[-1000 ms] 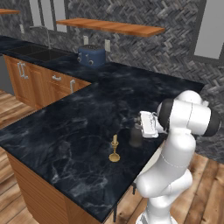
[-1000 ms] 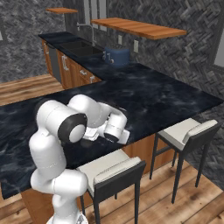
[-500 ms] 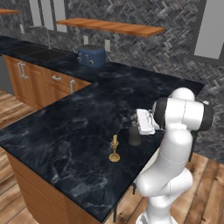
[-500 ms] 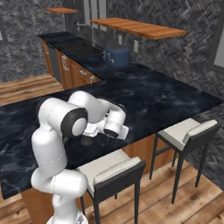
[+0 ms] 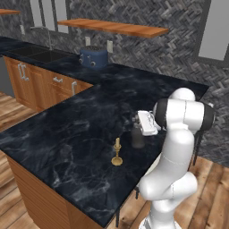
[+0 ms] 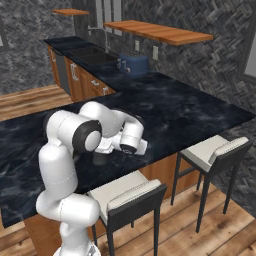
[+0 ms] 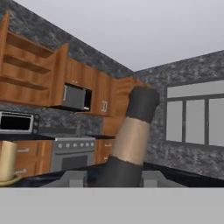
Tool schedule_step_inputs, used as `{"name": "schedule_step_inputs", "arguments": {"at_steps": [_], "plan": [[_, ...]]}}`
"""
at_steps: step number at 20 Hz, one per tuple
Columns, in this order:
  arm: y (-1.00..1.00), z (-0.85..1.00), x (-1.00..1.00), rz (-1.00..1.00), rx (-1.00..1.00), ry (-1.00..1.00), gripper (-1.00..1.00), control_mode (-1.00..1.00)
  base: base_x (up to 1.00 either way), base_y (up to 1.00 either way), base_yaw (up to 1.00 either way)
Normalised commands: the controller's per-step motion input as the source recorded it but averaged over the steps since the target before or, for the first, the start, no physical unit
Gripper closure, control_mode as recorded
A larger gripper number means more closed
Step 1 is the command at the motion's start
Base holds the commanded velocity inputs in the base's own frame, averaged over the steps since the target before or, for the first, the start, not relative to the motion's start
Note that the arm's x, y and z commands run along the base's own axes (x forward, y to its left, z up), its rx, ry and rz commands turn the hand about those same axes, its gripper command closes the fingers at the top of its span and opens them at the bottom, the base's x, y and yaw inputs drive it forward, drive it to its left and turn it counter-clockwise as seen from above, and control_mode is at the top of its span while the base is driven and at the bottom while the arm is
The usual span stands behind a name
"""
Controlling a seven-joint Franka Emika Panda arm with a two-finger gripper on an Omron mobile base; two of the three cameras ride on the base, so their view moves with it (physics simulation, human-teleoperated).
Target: Get the candle and the liquor from the cabinet and move them to the dining counter.
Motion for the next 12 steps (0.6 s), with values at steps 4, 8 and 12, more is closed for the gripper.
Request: {"name": "schedule_step_inputs", "arguments": {"at_steps": [4, 8, 12], "plan": [[0.00, -0.29, -0.02, 0.06, 0.00, -0.03, -1.00, -1.00, 0.00, 0.00, 0.00], [0.00, 0.08, -0.12, 0.01, 0.00, -0.03, -1.00, -1.00, 0.00, 0.00, 0.00], [0.00, 0.30, -0.15, 0.00, -0.01, 0.00, -1.00, -1.00, 0.00, 0.00, 0.00]]}}
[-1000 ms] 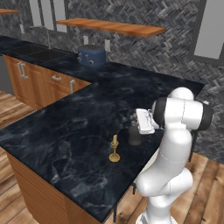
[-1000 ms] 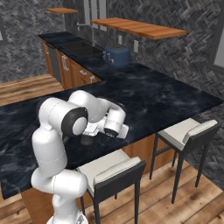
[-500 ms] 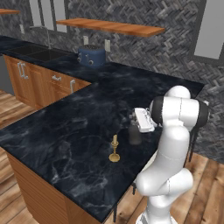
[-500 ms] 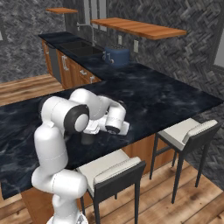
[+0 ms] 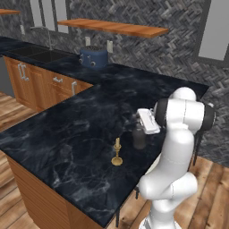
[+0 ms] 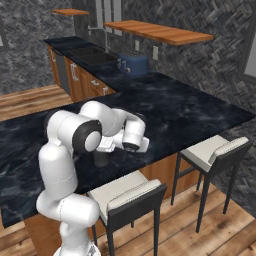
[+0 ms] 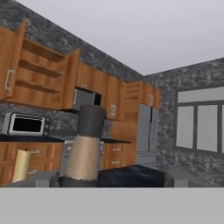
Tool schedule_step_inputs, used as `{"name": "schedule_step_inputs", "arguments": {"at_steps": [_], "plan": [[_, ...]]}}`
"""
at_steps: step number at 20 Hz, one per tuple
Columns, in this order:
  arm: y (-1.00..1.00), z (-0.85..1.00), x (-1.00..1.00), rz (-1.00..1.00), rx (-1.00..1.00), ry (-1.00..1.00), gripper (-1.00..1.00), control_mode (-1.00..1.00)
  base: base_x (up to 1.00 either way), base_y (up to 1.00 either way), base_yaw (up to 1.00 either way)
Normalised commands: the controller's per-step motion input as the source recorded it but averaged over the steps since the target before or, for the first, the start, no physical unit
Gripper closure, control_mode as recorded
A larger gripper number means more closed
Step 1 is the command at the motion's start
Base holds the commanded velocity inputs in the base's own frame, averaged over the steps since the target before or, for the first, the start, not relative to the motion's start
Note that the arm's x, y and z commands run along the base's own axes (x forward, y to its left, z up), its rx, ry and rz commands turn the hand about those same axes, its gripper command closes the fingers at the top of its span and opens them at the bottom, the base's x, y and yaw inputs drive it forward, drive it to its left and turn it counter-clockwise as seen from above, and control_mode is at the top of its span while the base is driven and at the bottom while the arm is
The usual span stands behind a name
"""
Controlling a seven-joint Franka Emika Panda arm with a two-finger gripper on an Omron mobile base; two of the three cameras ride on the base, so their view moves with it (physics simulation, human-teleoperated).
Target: Get the candle and the liquor from the cabinet and move them to the dining counter.
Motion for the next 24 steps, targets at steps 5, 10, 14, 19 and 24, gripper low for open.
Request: {"name": "schedule_step_inputs", "arguments": {"at_steps": [5, 10, 14, 19, 24], "plan": [[0.00, 0.43, -0.14, 0.00, -0.01, 0.00, -1.00, -1.00, 0.00, 0.00, 0.00], [0.00, 0.55, -0.16, 0.00, -0.01, 0.00, -1.00, -1.00, 0.00, 0.00, 0.00], [0.00, 0.60, -0.28, 0.00, 0.00, 0.00, -1.00, -1.00, 0.00, 0.00, 0.00], [0.00, 0.54, -0.35, -0.01, 0.00, 0.02, -1.00, -1.00, 0.00, 0.00, 0.00], [-0.06, 0.33, -0.50, -0.04, 0.00, 0.01, -1.00, -1.00, 0.00, 0.00, 0.00]]}}
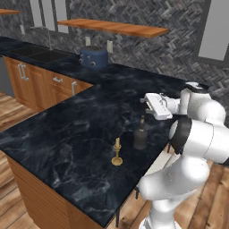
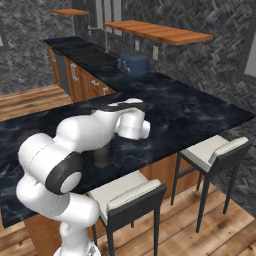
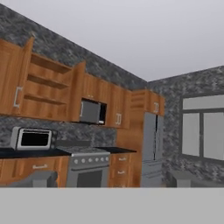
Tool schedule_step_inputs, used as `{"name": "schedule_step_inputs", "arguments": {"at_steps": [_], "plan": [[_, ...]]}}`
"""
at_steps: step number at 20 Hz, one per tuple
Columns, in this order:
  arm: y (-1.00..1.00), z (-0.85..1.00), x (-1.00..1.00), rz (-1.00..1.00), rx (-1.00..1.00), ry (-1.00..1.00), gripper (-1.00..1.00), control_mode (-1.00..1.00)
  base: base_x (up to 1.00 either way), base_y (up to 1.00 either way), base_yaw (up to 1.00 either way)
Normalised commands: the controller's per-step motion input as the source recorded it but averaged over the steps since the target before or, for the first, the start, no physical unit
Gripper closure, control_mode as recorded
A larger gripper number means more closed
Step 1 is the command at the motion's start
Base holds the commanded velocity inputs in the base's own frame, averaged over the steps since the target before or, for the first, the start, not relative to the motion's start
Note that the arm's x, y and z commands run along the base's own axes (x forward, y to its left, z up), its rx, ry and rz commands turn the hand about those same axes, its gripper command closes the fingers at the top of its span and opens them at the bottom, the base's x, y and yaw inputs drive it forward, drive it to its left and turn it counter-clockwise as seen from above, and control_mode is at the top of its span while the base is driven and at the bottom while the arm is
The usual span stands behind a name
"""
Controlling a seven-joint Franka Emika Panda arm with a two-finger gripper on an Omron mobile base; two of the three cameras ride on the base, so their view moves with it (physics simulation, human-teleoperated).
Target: Get the candle and the liquor from the cabinet and move them to the dining counter.
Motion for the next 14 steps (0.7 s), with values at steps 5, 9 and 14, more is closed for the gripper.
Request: {"name": "schedule_step_inputs", "arguments": {"at_steps": [5, 9, 14], "plan": [[-0.21, 0.24, -0.82, -0.10, 0.00, 0.00, -1.00, -1.00, 0.00, 0.00, 0.00], [-0.24, 0.49, -0.93, -0.15, -0.01, 0.00, -1.00, -1.00, 0.00, 0.00, 0.00], [-0.19, 0.52, -0.87, -0.15, -0.02, 0.00, -1.00, -1.00, 0.00, 0.00, 0.00]]}}
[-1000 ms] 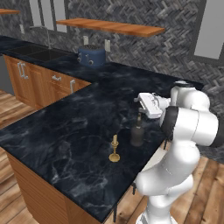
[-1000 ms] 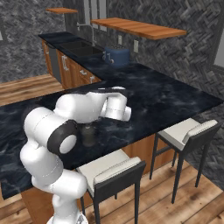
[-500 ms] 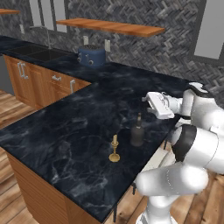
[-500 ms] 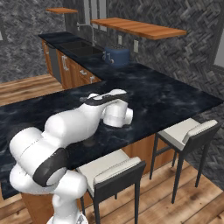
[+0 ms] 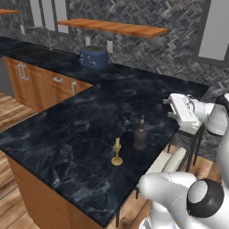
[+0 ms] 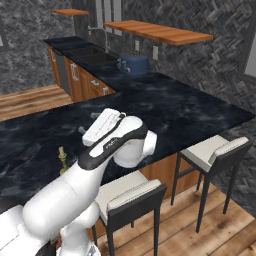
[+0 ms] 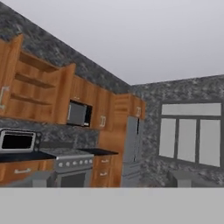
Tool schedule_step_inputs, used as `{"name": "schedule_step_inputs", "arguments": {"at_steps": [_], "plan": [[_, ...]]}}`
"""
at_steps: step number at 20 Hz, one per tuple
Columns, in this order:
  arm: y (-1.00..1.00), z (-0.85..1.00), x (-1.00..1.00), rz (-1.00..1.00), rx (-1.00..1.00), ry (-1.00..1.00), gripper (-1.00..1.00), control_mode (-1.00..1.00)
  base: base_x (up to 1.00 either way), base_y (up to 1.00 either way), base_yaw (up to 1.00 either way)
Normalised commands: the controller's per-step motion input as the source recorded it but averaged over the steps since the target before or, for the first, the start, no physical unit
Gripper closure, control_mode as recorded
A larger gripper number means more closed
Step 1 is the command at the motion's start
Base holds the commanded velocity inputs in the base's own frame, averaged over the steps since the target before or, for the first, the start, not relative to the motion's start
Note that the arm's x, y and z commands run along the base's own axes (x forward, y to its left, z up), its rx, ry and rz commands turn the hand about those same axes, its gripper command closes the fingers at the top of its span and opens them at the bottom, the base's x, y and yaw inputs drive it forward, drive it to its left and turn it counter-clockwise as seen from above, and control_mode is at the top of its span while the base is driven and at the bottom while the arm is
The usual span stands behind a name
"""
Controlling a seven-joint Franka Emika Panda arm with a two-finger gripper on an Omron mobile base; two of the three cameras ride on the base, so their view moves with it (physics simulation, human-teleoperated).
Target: Get the candle and the liquor from the cabinet and move them to the dining counter.
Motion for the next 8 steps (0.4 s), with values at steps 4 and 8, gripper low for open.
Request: {"name": "schedule_step_inputs", "arguments": {"at_steps": [4, 8], "plan": [[-0.14, 0.47, -0.83, -0.15, -0.03, 0.00, -1.00, -1.00, 0.00, 0.00, 0.00], [-0.01, 0.43, -0.73, -0.14, -0.05, 0.03, -1.00, -1.00, 0.00, 0.00, 0.00]]}}
